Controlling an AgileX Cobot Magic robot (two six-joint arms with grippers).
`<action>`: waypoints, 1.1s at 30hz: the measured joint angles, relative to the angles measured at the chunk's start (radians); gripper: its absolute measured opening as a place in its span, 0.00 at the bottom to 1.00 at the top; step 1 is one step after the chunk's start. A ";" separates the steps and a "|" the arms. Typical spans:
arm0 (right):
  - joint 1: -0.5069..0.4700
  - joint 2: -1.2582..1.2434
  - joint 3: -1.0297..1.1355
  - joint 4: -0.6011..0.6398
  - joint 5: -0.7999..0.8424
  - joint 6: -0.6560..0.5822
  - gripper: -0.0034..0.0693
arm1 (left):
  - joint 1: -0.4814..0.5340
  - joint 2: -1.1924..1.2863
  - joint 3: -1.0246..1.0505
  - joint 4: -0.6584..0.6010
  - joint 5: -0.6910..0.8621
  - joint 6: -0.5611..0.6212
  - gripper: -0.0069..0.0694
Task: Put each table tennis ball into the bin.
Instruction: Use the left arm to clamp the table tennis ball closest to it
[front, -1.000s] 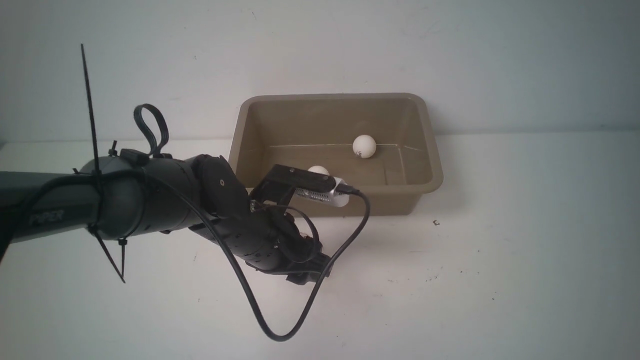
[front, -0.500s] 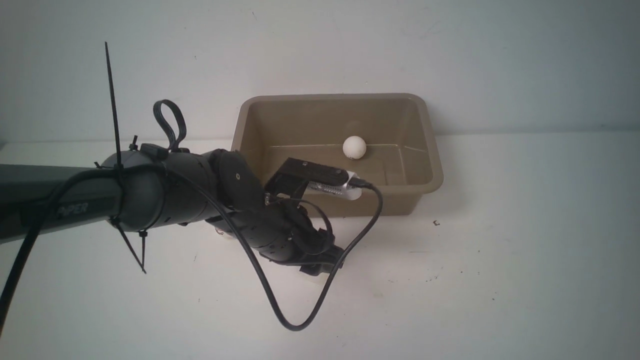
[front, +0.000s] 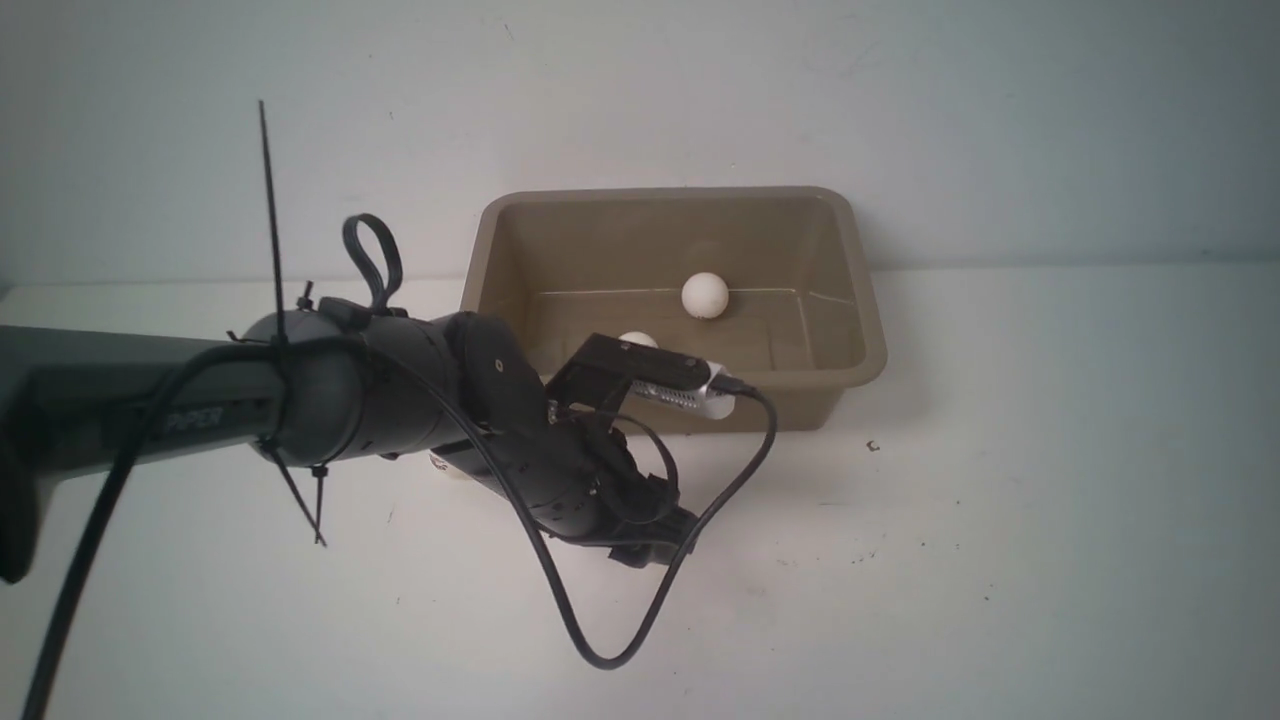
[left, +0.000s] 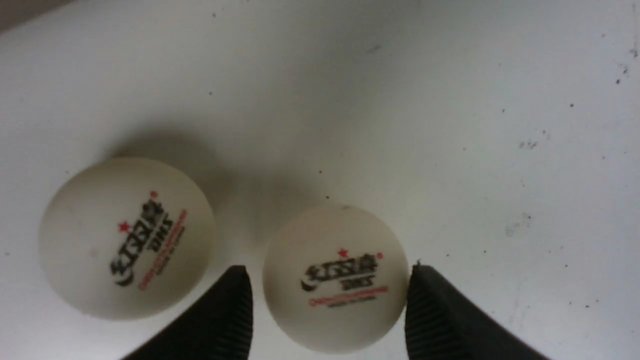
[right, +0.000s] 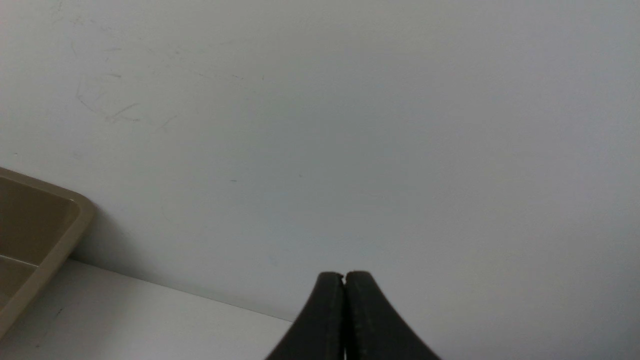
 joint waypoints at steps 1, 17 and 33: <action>0.000 0.000 0.000 0.000 0.000 -0.001 0.03 | -0.001 0.015 -0.008 0.000 0.001 0.000 0.59; 0.000 0.000 0.000 0.000 0.000 -0.023 0.03 | -0.001 0.036 -0.060 -0.005 0.044 -0.001 0.55; 0.000 0.000 0.000 0.000 0.000 -0.023 0.03 | -0.008 -0.120 -0.225 0.012 0.007 0.032 0.55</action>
